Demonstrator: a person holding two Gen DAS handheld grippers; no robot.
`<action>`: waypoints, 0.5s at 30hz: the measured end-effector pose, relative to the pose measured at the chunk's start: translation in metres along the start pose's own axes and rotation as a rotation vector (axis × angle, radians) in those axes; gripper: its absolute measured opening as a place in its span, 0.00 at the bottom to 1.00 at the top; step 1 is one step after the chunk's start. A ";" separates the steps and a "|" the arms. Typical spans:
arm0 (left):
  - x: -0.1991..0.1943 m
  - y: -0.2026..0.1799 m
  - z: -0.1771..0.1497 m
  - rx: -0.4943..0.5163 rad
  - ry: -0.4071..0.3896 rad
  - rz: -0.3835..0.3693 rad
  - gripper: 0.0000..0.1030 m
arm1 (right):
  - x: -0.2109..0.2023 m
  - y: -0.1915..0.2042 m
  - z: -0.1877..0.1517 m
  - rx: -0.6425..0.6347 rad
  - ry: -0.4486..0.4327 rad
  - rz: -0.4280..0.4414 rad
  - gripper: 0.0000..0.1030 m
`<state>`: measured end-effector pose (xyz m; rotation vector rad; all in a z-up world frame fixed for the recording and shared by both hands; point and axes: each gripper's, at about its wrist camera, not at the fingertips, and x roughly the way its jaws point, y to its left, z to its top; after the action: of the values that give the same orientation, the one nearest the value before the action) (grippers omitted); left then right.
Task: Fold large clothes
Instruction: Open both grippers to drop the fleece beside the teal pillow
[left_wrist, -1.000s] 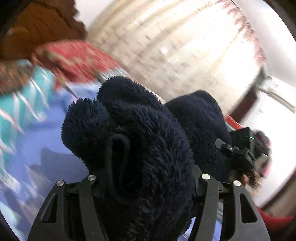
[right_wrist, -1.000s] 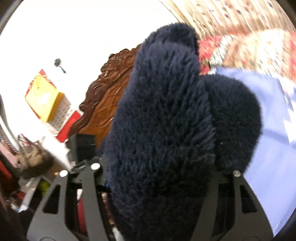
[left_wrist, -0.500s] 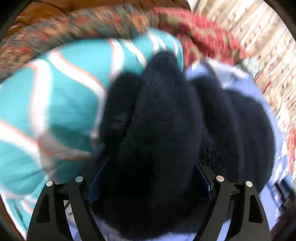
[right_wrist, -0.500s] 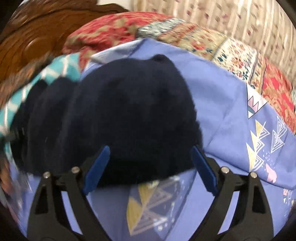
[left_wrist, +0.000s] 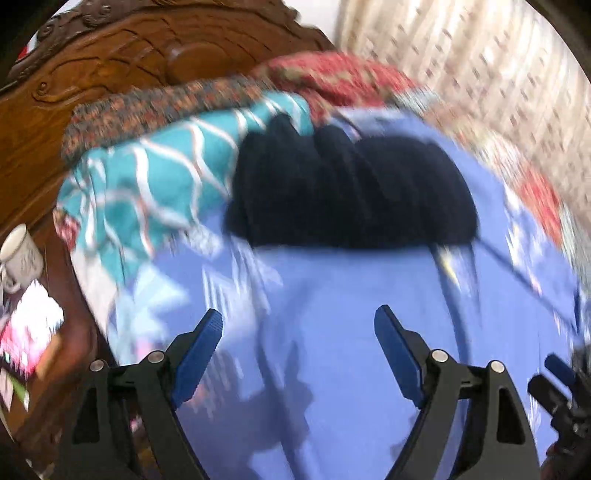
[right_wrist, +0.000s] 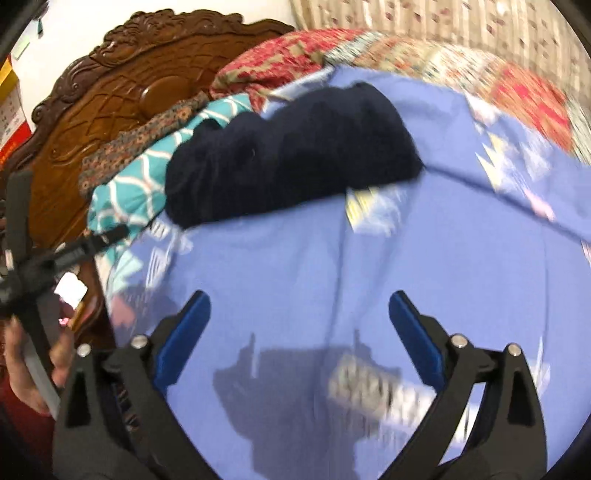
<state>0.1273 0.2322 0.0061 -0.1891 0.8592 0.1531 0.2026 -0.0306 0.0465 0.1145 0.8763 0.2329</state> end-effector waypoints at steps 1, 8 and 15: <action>-0.007 -0.005 -0.013 0.015 0.009 -0.003 0.97 | -0.011 -0.004 -0.014 0.026 0.012 -0.008 0.92; -0.071 -0.042 -0.071 0.076 -0.013 0.031 0.99 | -0.062 -0.021 -0.090 0.162 0.069 -0.034 0.94; -0.122 -0.060 -0.089 0.125 -0.082 0.064 1.02 | -0.088 -0.008 -0.130 0.118 0.115 0.024 0.94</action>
<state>-0.0044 0.1471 0.0490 -0.0385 0.7912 0.1652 0.0494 -0.0598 0.0276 0.2236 1.0039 0.2119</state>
